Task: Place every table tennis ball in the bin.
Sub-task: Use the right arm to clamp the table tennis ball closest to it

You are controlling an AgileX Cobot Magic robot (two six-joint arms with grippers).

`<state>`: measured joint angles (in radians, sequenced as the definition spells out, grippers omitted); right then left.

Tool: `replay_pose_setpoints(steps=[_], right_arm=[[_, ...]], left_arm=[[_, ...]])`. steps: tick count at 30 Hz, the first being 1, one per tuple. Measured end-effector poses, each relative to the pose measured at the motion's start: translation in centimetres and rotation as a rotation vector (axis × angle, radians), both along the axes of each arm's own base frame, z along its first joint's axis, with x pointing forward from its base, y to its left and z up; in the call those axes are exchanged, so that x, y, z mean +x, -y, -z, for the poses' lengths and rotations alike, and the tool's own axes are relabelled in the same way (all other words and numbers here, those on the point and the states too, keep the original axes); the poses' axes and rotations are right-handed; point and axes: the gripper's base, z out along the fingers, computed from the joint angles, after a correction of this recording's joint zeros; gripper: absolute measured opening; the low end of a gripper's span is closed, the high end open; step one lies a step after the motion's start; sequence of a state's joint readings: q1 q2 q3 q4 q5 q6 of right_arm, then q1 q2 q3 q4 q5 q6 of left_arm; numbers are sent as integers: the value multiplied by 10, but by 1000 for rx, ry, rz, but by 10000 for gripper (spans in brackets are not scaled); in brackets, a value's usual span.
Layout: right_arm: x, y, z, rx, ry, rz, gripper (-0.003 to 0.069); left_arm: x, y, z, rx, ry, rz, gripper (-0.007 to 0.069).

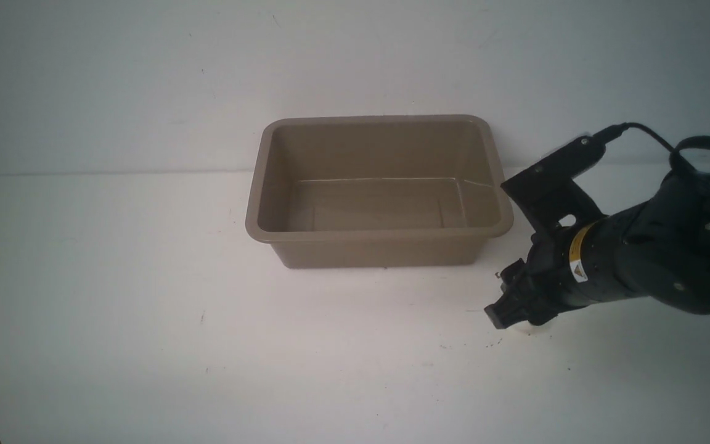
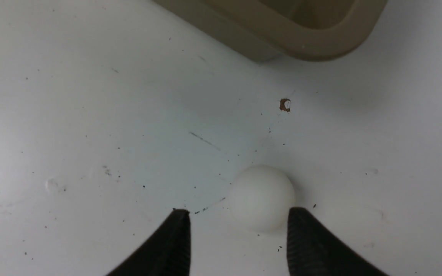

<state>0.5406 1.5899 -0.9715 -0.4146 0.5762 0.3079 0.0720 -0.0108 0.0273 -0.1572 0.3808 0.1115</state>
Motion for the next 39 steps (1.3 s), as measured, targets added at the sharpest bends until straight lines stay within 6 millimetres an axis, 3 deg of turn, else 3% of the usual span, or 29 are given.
replay_pose_setpoints(steps=[1,2,8,17,27,34,39], right_arm=[[0,0,-1,1,2,0,361],[7,-3,8,-16,-29,17,412],[26,-13,22,-49,-77,47,444],[40,-19,36,-94,-128,70,444],[50,3,46,-55,-202,142,446],[52,4,61,-42,-261,134,446],[53,3,68,-49,-274,132,391]], left_arm=[[0,0,0,0,0,0,-4],[0,0,0,0,0,0,-4],[0,0,0,0,0,0,-4],[0,0,0,0,0,0,-4],[0,0,0,0,0,0,-4],[0,0,0,0,0,0,-4],[0,0,0,0,0,0,-4]])
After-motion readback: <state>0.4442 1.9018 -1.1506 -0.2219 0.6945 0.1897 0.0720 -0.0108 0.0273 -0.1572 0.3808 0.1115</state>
